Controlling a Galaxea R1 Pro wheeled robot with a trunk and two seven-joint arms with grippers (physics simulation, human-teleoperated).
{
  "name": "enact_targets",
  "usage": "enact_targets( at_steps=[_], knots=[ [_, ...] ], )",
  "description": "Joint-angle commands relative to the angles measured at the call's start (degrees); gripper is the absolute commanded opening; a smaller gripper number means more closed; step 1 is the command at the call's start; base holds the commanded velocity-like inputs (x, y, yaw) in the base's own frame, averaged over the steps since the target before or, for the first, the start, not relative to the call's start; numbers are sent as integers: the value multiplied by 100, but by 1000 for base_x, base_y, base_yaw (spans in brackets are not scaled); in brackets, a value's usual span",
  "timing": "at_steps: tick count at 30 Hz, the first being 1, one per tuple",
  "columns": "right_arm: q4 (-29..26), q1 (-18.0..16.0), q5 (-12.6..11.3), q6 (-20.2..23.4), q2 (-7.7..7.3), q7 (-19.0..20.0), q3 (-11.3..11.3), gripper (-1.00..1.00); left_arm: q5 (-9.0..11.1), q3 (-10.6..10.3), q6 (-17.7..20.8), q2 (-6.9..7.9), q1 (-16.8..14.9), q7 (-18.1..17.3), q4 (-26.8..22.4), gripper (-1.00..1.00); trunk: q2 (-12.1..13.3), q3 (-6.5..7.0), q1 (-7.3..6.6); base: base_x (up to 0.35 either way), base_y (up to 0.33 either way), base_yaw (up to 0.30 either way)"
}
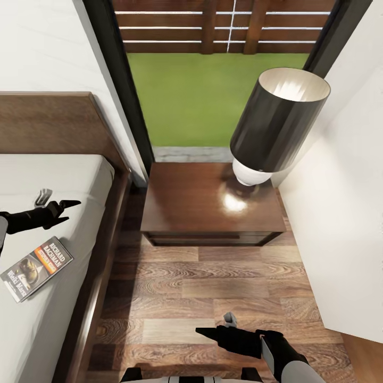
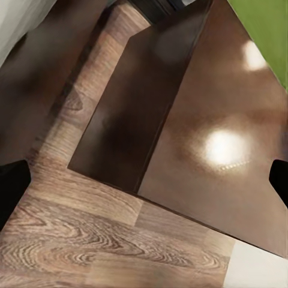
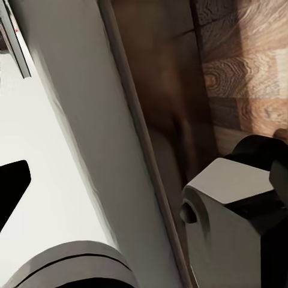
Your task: In the bedroom, move the book from the bed onto either nightstand, and place the two sandals side by side next to the bed.
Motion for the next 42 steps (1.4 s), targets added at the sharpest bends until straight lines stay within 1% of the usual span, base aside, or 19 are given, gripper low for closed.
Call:
enact_targets(
  at_steps=[1, 9, 13, 24, 27, 29, 31, 35, 37, 42],
  knots=[
    [-13, -3, 46, 58, 7, 30, -48, 100, -29, 17, 24, -1, -4, -35, 3, 100, -2, 6, 0, 0, 0, -61],
    [-13, -3, 49, 58, 7, 30, -48, 100, -30, 17, 16, 0, -4, -17, 36, 100, -2, 78, 0, 0, 0, -41],
    [-13, -3, 47, 58, 7, 31, -48, 100, -43, 17, -3, 4, -4, -7, 175, 100, 159, 159, -88, 0, 0, -3],
    [-13, -4, 48, 58, 7, 30, -48, 100, -47, 17, -13, 7, -4, 9, 227, 100, 600, 358, -330, 0, 0, 0],
    [-13, -3, 47, 58, 7, 30, -48, 100, -62, 17, -14, 7, -4, 10, 323, 100, 720, 412, -395, 0, 0, 0],
    [-13, -3, 46, 58, 7, 30, -48, 100, -94, 17, -26, 10, -4, 8, 434, 100, 800, 448, -439, 0, 0, 0],
    [-13, -3, 48, 58, 7, 30, -48, 100, -229, 22, -78, 29, -4, -6, 610, 100, 881, 484, -483, 0, 0, 0],
    [-13, -3, 47, 58, 7, 30, -48, 100, -435, 25, -107, 39, -4, -24, 748, 100, 1041, 556, -571, 0, 0, 0],
    [-12, -3, 47, 58, 7, 30, -48, 100, -490, 25, -113, 40, -1, -31, 778, 100, 1121, 592, -615, 0, 0, 0],
    [-8, -3, 49, 52, 7, 30, -48, 100, -538, 24, -112, 42, 37, -59, 803, 100, 1322, 681, -725, 0, 0, 0]
  ],
)
